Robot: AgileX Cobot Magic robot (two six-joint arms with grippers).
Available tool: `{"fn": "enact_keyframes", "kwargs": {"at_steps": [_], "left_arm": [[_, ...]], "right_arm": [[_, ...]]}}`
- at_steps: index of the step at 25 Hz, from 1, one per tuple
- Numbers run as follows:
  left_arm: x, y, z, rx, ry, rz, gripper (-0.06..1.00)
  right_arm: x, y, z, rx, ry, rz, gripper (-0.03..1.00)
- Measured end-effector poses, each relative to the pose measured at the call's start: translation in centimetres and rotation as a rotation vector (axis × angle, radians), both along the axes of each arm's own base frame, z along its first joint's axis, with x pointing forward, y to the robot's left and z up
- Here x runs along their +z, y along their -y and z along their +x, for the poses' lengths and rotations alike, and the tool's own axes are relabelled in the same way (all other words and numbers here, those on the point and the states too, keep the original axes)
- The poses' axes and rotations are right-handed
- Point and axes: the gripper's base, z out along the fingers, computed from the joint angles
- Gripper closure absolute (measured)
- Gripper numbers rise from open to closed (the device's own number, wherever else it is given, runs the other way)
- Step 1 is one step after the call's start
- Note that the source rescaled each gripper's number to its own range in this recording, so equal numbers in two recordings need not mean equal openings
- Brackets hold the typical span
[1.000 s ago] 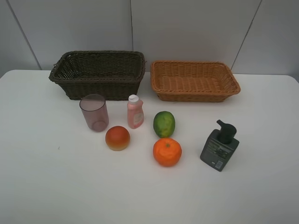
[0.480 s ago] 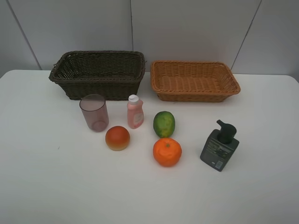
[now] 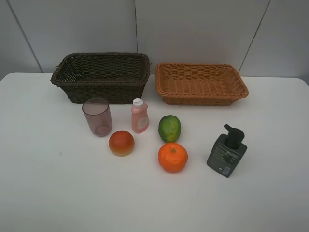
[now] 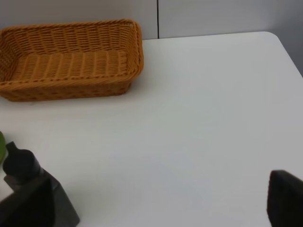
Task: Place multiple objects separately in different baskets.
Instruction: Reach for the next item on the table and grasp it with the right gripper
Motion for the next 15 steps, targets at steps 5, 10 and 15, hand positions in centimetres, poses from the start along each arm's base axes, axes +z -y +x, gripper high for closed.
{"fn": "enact_keyframes", "kwargs": {"at_steps": [5,10,15], "left_arm": [[0.0,0.0,0.0,0.000,0.000,0.000,-0.06],[0.0,0.0,0.0,0.000,0.000,0.000,-0.06],[0.0,0.0,0.0,0.000,0.000,0.000,-0.06]], "right_arm": [[0.0,0.0,0.0,0.000,0.000,0.000,0.00],[1.6,0.0,1.1,0.003,-0.049,0.006,0.00],[5.2,0.1,4.4,0.003,-0.143,0.009,0.00]]}}
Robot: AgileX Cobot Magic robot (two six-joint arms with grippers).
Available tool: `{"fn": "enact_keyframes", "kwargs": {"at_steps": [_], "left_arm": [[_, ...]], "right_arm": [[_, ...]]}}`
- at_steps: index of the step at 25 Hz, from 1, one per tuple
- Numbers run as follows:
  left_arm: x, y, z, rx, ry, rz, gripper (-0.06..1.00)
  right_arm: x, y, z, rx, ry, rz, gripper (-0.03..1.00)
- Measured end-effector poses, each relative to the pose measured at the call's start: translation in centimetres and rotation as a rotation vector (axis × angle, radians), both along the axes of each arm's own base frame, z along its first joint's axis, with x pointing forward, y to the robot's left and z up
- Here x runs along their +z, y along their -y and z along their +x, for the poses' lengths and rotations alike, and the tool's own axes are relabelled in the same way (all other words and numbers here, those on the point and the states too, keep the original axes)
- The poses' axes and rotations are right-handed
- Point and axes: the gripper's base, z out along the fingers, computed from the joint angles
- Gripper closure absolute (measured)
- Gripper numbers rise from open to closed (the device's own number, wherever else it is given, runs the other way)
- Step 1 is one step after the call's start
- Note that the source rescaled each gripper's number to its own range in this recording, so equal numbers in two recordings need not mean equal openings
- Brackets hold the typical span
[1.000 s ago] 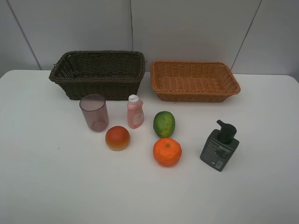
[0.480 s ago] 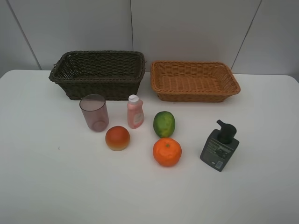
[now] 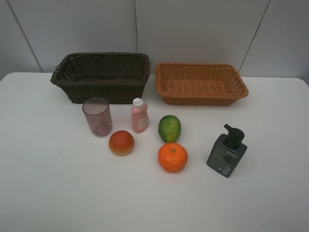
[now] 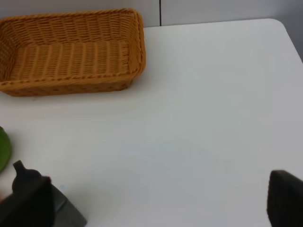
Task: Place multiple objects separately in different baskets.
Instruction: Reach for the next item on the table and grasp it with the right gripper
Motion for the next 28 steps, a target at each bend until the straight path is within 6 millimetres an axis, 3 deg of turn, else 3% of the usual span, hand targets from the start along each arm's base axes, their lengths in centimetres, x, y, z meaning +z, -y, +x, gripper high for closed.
{"fn": "enact_keyframes", "kwargs": {"at_steps": [4,7,12,16,18,21,25,28], "left_arm": [[0.0,0.0,0.0,0.000,0.000,0.000,-0.06],[0.0,0.0,0.0,0.000,0.000,0.000,-0.06],[0.0,0.0,0.0,0.000,0.001,0.000,-0.06],[0.0,0.0,0.0,0.000,0.001,0.000,-0.06],[0.0,0.0,0.0,0.000,0.001,0.000,-0.06],[0.0,0.0,0.0,0.000,0.001,0.000,-0.06],[0.0,0.0,0.0,0.000,0.001,0.000,-0.06],[0.0,0.0,0.0,0.000,0.001,0.000,-0.06]], "right_arm": [[1.6,0.1,4.3,0.001,-0.123,0.004,0.00],[1.4,0.1,8.9,0.010,-0.225,0.024,0.00],[-2.3,-0.5,15.9,0.035,-0.420,0.084,0.00],[-5.7,-2.9,19.6,0.125,-0.594,0.084,0.00],[-6.0,-4.2,21.0,0.174,-0.663,0.064,0.00],[-5.0,-6.0,21.8,0.280,-0.734,0.001,0.00],[-2.7,-7.7,21.9,0.430,-0.725,-0.065,0.00],[-2.3,-8.8,21.5,0.546,-0.731,-0.130,0.00]]}}
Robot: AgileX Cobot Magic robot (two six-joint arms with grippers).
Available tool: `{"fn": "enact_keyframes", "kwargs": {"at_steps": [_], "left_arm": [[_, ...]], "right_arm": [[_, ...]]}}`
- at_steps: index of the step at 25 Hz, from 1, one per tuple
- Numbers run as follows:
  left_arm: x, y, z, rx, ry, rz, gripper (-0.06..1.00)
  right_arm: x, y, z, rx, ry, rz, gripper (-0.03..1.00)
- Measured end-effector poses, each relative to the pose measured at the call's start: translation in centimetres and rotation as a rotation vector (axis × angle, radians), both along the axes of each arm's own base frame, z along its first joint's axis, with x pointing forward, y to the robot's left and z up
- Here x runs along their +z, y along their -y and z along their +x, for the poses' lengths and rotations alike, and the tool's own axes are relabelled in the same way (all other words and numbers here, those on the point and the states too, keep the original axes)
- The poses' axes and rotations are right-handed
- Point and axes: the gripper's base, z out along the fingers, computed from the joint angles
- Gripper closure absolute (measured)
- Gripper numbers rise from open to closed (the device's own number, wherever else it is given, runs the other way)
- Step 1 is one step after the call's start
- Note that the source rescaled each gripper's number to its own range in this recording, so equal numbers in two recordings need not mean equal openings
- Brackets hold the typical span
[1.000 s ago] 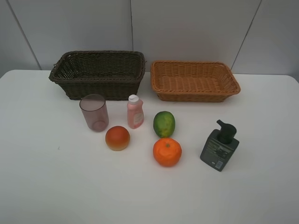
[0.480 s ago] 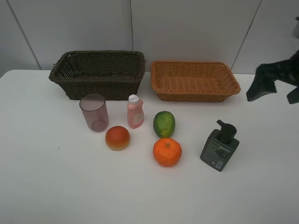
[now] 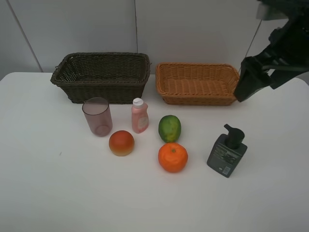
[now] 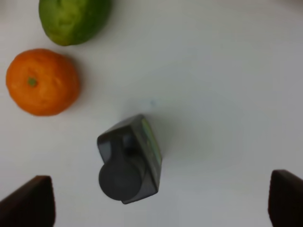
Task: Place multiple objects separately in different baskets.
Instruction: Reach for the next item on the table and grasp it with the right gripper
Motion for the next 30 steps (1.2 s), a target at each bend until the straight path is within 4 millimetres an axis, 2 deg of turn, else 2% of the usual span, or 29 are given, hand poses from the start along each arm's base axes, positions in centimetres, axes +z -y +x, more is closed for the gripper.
{"fn": "enact_keyframes", "kwargs": {"at_steps": [5,11,15,20,30], "left_arm": [[0.0,0.0,0.0,0.000,0.000,0.000,-0.06],[0.0,0.0,0.0,0.000,0.000,0.000,-0.06],[0.0,0.0,0.0,0.000,0.000,0.000,-0.06],[0.0,0.0,0.0,0.000,0.000,0.000,-0.06],[0.0,0.0,0.0,0.000,0.000,0.000,-0.06]], "right_arm": [[-0.6,-1.7,-0.9,0.160,-0.013,-0.027,0.00],[-4.6,-1.5,-2.1,0.184,-0.086,-0.053,-0.01],[-6.4,-1.6,-2.8,0.210,-0.097,-0.062,-0.03],[-6.7,-2.5,-3.2,0.314,-0.078,-0.077,-0.03],[-8.7,-2.0,-3.4,0.361,-0.027,-0.119,-0.03]]}}
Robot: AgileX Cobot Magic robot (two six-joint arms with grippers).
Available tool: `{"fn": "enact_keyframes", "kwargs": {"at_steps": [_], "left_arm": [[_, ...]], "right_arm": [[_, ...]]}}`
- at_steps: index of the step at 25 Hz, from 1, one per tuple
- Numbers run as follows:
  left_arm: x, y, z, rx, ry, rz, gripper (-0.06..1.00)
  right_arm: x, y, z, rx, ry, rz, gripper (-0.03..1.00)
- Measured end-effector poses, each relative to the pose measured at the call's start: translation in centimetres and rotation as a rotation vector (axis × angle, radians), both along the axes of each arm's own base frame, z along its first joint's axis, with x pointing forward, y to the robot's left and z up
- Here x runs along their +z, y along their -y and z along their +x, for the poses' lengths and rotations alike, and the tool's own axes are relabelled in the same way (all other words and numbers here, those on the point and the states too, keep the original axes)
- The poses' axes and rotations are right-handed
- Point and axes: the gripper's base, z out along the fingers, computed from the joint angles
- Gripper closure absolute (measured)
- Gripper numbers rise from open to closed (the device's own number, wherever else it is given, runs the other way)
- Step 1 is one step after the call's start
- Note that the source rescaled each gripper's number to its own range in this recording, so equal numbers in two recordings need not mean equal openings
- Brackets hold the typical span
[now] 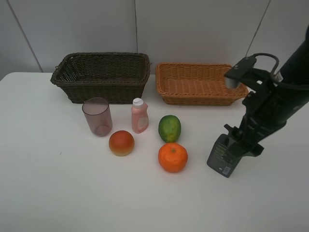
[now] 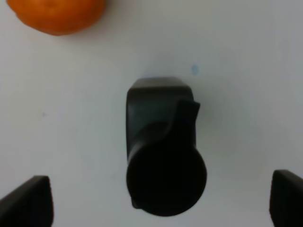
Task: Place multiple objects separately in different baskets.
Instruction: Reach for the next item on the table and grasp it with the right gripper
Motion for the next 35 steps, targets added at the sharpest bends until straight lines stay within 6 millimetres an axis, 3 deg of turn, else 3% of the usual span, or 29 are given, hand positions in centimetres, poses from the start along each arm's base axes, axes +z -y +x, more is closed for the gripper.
{"fn": "enact_keyframes", "kwargs": {"at_steps": [7,25,27,29,31,33,35], "left_arm": [[0.0,0.0,0.0,0.000,0.000,0.000,-0.06],[0.0,0.0,0.0,0.000,0.000,0.000,-0.06],[0.0,0.0,0.0,0.000,0.000,0.000,-0.06],[0.0,0.0,0.0,0.000,0.000,0.000,-0.06],[0.0,0.0,0.0,0.000,0.000,0.000,-0.06],[0.0,0.0,0.0,0.000,0.000,0.000,-0.06],[0.0,0.0,0.0,0.000,0.000,0.000,-0.06]], "right_arm": [[-0.6,-0.1,0.4,0.009,0.032,0.005,-0.03],[-4.8,-0.7,1.0,0.007,-0.032,0.010,-0.02],[-4.9,-0.7,1.1,0.007,-0.027,0.012,0.06],[-4.9,-0.7,1.1,0.007,-0.024,0.013,0.27],[-4.9,-0.7,1.1,0.007,-0.024,0.013,0.59],[-4.9,-0.7,1.1,0.008,-0.023,0.012,0.97],[-4.9,-0.7,1.1,0.007,-0.023,0.013,0.94]]}}
